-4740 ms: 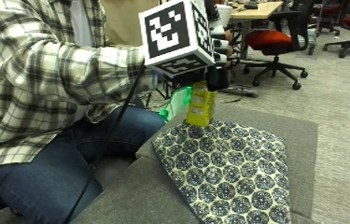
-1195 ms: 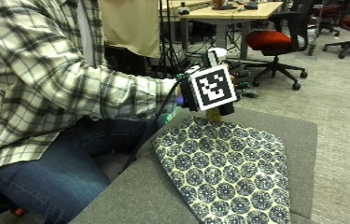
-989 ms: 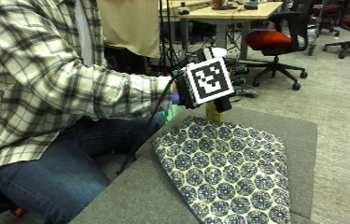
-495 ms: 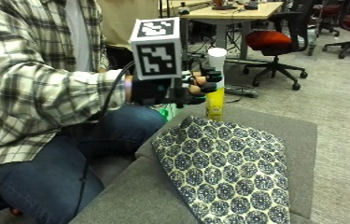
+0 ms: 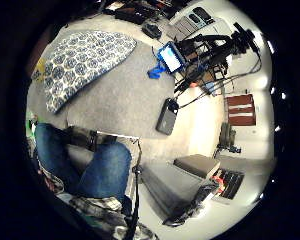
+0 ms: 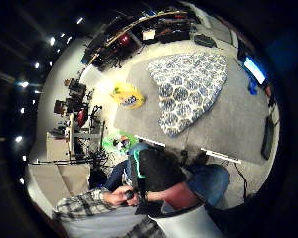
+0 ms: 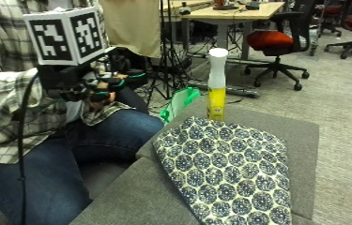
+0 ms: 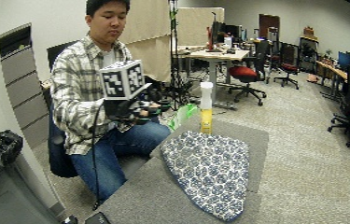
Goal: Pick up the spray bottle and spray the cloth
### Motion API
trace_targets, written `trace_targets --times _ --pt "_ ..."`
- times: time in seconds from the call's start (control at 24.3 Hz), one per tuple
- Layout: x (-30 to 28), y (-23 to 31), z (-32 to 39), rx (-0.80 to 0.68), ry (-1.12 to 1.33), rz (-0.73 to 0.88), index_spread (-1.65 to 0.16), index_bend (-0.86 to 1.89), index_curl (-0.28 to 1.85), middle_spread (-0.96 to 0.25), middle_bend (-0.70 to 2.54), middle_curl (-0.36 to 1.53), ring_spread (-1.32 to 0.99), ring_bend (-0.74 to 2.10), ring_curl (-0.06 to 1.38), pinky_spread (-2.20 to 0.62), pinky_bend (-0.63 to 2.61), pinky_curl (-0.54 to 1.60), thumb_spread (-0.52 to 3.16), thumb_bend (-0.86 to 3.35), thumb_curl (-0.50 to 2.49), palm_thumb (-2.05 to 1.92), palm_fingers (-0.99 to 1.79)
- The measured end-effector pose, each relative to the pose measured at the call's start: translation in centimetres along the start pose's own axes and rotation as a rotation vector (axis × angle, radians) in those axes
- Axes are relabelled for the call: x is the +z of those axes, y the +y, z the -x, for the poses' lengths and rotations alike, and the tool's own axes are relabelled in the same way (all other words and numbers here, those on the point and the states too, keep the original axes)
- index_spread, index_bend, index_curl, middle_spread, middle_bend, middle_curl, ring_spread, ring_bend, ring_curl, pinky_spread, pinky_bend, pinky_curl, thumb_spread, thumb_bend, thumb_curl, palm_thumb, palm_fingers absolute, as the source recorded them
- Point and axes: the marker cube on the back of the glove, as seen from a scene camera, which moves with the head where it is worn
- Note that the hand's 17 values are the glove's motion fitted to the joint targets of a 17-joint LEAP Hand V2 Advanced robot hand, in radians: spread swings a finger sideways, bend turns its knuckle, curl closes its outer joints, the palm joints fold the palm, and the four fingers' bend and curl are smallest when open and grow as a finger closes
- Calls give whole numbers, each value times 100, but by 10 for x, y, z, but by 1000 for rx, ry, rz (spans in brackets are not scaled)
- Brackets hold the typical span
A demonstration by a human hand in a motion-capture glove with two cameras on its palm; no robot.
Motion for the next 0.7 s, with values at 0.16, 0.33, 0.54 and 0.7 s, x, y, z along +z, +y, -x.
trace_targets --times 0.16,0.33,0.54,0.7 --pt "9 61 -6 45 -14 13 -43 18 32 -14 16 29 11 20 31 16 44 31 99 -3 40 26 -3" --pt "17 109 -12 107 -21 11 -42 18 32 -13 17 29 12 19 30 16 44 30 101 -2 40 28 -3" --pt "23 142 -12 138 -30 -10 -42 18 32 -13 17 28 13 20 30 17 44 30 103 -2 40 31 -2" --pt "26 146 -8 116 -32 -16 -42 18 32 -12 17 28 13 20 30 17 44 29 104 -2 40 32 -2"
